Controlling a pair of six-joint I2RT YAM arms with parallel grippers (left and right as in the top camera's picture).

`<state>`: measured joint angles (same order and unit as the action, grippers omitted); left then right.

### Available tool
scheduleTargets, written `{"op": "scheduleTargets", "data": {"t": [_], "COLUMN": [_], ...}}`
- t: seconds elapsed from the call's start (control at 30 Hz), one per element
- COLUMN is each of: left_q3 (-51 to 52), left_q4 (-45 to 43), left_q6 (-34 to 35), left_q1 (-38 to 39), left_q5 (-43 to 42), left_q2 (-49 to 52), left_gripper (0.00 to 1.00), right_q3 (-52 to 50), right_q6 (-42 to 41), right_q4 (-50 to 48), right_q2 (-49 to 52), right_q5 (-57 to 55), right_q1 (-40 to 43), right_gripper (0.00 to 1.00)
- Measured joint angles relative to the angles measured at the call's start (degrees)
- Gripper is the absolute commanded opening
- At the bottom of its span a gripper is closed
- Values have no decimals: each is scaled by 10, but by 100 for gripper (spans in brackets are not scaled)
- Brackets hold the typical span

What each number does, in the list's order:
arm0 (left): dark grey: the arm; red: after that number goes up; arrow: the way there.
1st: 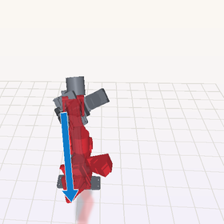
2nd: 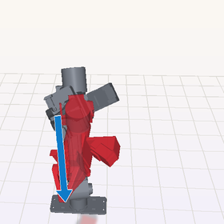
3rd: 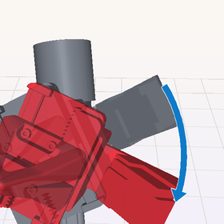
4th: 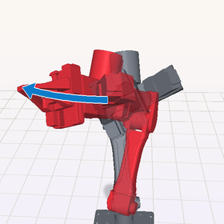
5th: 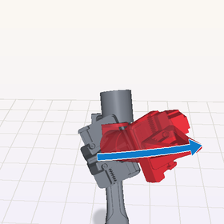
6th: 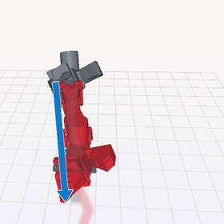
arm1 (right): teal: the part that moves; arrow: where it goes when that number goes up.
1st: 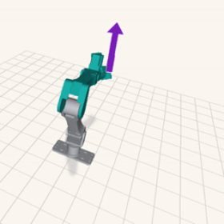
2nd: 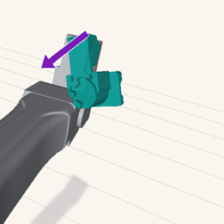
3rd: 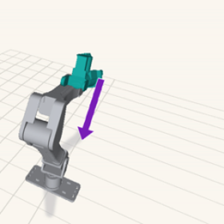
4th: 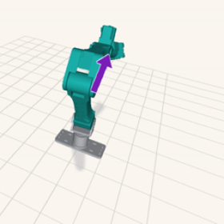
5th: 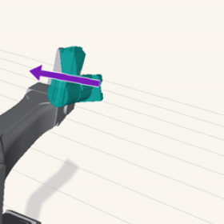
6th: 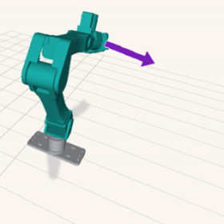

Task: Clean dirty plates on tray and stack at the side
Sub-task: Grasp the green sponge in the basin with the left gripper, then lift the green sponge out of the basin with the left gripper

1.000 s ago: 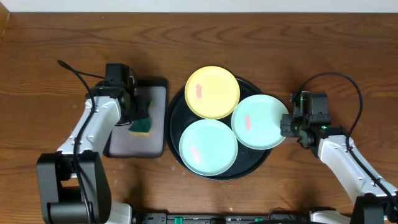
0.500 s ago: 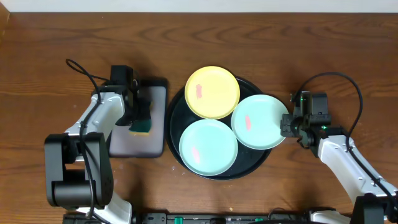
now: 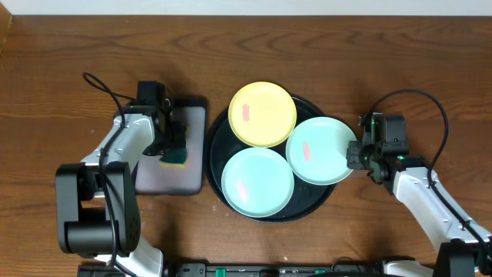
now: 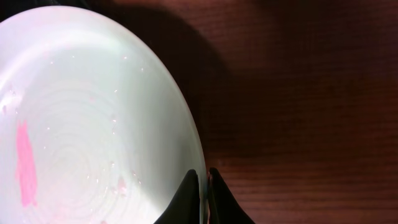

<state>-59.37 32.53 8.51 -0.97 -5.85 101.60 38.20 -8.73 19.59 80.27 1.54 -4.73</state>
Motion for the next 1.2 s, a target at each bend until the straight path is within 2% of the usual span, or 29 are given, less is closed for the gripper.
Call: {"op": "scheduleTargets", "data": {"t": [0.03, 0.1, 0.13, 0.17, 0.47, 0.87, 1.2], "left_q3": [0, 6, 10, 14, 19, 26, 26], "left_q4": [0, -8, -14, -19, -6, 23, 73], "left_q6": [0, 0, -1, -2, -2, 3, 23], "left_q1": [0, 0, 0, 0, 0, 0, 0], "left_q5": [0, 0, 0, -2, -10, -6, -2], "left_q2": [0, 0, 0, 0, -23, -280, -381], "left_gripper": [43, 32, 24, 9, 7, 8, 7], "right_q3": [0, 0, 0, 0, 0, 0, 0], "right_q6": [0, 0, 0, 0, 0, 0, 0], "right_q4": [0, 0, 0, 0, -1, -1, -1], "right_q2": [0, 0, 0, 0, 0, 0, 0], "right_q5": [0, 0, 1, 1, 2, 2, 12], "right_q1": [0, 0, 0, 0, 0, 0, 0], "right_gripper": [6, 6, 6, 6, 10, 15, 17]}}
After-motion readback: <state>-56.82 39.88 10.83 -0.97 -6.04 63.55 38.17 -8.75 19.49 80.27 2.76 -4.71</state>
